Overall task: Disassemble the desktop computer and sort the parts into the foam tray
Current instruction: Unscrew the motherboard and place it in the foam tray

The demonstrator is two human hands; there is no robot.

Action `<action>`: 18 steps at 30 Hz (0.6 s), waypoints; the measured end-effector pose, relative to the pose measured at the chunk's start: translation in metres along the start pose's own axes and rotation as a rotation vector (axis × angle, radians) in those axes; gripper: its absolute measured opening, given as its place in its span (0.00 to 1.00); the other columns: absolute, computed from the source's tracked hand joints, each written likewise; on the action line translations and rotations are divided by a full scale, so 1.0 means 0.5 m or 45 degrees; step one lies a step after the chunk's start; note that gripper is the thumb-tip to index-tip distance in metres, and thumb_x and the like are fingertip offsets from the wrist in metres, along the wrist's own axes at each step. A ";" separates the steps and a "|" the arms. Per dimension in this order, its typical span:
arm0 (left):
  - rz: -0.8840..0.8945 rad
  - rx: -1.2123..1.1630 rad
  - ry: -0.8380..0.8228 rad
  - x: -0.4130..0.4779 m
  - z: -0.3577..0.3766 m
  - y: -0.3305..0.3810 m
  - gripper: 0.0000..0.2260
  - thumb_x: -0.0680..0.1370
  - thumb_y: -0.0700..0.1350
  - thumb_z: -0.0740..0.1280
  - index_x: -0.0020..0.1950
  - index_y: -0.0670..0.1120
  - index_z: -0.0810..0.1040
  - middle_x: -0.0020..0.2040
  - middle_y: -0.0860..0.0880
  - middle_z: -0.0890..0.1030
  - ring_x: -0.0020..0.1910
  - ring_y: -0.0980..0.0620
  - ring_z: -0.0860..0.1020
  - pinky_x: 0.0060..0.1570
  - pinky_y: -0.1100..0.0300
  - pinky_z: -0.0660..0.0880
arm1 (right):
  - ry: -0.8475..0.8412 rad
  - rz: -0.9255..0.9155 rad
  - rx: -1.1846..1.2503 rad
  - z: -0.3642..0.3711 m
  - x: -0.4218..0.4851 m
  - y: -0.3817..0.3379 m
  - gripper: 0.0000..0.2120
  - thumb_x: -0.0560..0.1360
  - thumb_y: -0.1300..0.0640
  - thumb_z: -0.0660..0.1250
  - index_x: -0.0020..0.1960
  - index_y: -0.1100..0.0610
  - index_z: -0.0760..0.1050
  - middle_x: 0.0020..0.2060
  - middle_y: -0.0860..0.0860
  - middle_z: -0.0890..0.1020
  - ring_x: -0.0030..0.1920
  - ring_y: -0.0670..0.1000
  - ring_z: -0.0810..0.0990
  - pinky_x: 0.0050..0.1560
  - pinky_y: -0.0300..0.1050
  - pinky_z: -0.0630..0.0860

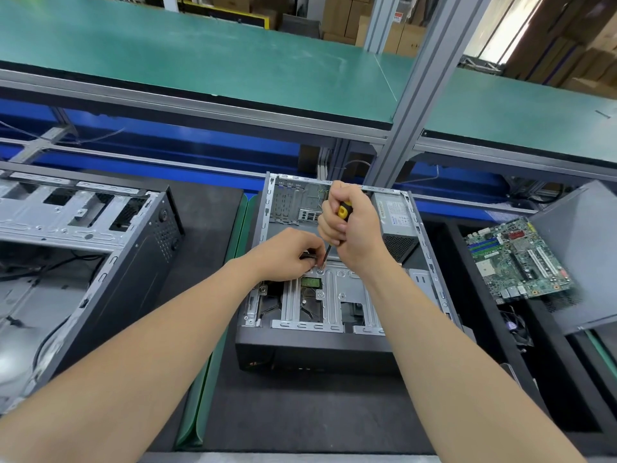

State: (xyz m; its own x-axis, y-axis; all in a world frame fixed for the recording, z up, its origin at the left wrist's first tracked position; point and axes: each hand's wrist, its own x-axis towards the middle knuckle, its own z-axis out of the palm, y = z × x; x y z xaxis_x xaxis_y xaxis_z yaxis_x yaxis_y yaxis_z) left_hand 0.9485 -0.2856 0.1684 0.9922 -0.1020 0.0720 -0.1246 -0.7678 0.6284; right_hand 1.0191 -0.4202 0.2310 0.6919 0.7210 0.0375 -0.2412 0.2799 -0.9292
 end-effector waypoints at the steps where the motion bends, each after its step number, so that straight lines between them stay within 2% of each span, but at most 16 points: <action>1: 0.002 -0.001 0.000 0.000 -0.001 0.000 0.10 0.76 0.38 0.66 0.43 0.54 0.79 0.43 0.58 0.82 0.46 0.64 0.77 0.43 0.74 0.68 | -0.006 0.001 -0.003 0.000 -0.001 0.001 0.13 0.77 0.58 0.58 0.35 0.55 0.61 0.21 0.49 0.60 0.21 0.50 0.53 0.24 0.40 0.54; 3: 0.002 0.002 -0.003 -0.001 -0.001 -0.001 0.08 0.76 0.38 0.66 0.47 0.50 0.82 0.46 0.56 0.83 0.48 0.61 0.78 0.45 0.70 0.70 | -0.023 0.010 -0.007 0.002 -0.003 0.003 0.13 0.77 0.57 0.59 0.34 0.55 0.62 0.21 0.49 0.60 0.22 0.50 0.54 0.23 0.40 0.56; 5: 0.002 0.015 -0.010 -0.002 0.000 -0.001 0.10 0.77 0.39 0.65 0.53 0.47 0.83 0.50 0.52 0.84 0.51 0.54 0.79 0.51 0.59 0.74 | -0.054 0.005 -0.030 0.004 -0.004 0.003 0.13 0.77 0.57 0.58 0.34 0.55 0.63 0.21 0.49 0.61 0.22 0.50 0.54 0.23 0.39 0.57; 7: 0.008 0.026 -0.011 -0.002 0.000 -0.001 0.09 0.77 0.39 0.66 0.53 0.46 0.83 0.50 0.50 0.85 0.51 0.50 0.80 0.52 0.53 0.75 | -0.079 -0.005 -0.108 0.008 -0.003 0.000 0.14 0.77 0.57 0.59 0.33 0.55 0.65 0.22 0.50 0.63 0.22 0.50 0.56 0.24 0.39 0.59; 9: 0.009 0.017 -0.003 -0.002 0.000 -0.002 0.08 0.76 0.39 0.66 0.51 0.47 0.83 0.48 0.51 0.84 0.49 0.50 0.79 0.50 0.52 0.75 | -0.094 -0.026 -0.236 0.012 -0.003 -0.004 0.14 0.77 0.57 0.60 0.33 0.54 0.67 0.25 0.52 0.66 0.23 0.50 0.58 0.25 0.40 0.61; 11: -0.010 0.012 -0.013 -0.002 0.001 -0.001 0.10 0.76 0.38 0.65 0.53 0.47 0.83 0.50 0.51 0.84 0.50 0.51 0.79 0.51 0.53 0.76 | -0.113 -0.056 -0.316 0.017 -0.008 -0.003 0.14 0.77 0.58 0.60 0.33 0.55 0.67 0.27 0.53 0.67 0.24 0.49 0.59 0.26 0.39 0.60; 14: -0.020 0.023 -0.025 -0.001 0.003 -0.003 0.11 0.77 0.38 0.65 0.56 0.47 0.83 0.51 0.52 0.85 0.51 0.53 0.79 0.51 0.59 0.75 | -0.111 -0.046 -0.271 0.020 -0.012 0.002 0.14 0.77 0.57 0.60 0.32 0.57 0.65 0.26 0.53 0.64 0.24 0.48 0.57 0.25 0.37 0.58; 18: 0.002 -0.015 -0.013 -0.003 0.000 0.000 0.10 0.77 0.38 0.65 0.49 0.52 0.80 0.45 0.59 0.80 0.47 0.58 0.76 0.45 0.74 0.68 | -0.096 -0.002 -0.323 0.025 -0.009 0.001 0.14 0.77 0.55 0.60 0.34 0.57 0.66 0.26 0.54 0.64 0.23 0.49 0.57 0.26 0.39 0.58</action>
State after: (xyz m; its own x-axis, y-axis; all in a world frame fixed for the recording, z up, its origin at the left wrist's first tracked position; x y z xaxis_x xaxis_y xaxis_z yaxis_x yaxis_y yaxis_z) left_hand 0.9472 -0.2856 0.1684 0.9918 -0.1100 0.0651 -0.1262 -0.7602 0.6373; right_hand 1.0075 -0.4154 0.2350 0.6373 0.7685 0.0571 -0.0554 0.1196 -0.9913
